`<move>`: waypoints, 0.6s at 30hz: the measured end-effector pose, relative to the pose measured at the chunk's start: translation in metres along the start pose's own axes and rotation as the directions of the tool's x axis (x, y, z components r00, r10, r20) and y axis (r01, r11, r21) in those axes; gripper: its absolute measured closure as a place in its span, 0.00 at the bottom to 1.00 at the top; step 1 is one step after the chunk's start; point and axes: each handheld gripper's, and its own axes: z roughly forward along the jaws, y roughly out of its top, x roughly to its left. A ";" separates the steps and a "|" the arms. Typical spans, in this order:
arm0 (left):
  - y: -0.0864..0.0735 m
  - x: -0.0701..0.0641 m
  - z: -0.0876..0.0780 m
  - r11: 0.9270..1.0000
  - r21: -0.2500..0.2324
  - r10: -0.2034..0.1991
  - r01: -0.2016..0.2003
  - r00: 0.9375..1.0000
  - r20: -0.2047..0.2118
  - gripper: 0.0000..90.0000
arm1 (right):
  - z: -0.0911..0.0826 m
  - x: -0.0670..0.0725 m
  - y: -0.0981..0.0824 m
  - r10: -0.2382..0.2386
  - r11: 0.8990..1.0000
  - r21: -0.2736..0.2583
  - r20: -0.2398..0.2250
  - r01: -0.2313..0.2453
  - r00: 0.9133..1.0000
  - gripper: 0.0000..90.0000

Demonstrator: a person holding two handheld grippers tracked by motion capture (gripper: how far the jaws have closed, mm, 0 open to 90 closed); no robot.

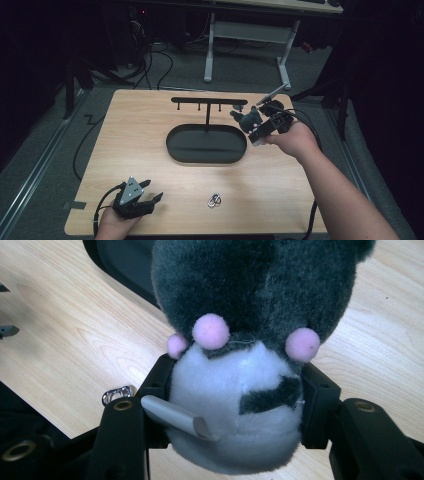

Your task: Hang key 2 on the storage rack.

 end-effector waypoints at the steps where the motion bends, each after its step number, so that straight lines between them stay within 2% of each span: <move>1: 0.000 0.000 0.000 1.000 0.000 -0.001 0.001 1.000 0.000 0.41 | -0.003 0.001 0.001 0.000 1.000 -0.007 -0.001 0.000 1.000 0.51; 12: 0.000 0.000 -0.001 1.000 -0.001 0.000 0.000 1.000 -0.001 0.41 | -0.007 -0.003 0.010 0.018 0.999 -0.038 0.009 -0.018 1.000 0.51; 17: 0.000 0.001 0.000 1.000 -0.001 0.001 -0.001 1.000 -0.003 0.41 | -0.004 -0.008 0.012 0.026 0.999 -0.048 0.036 -0.025 0.999 0.51; 18: 0.000 0.001 0.000 1.000 -0.002 0.001 -0.001 1.000 -0.003 0.41 | -0.004 -0.009 0.012 0.042 0.998 -0.055 0.037 -0.040 0.998 0.51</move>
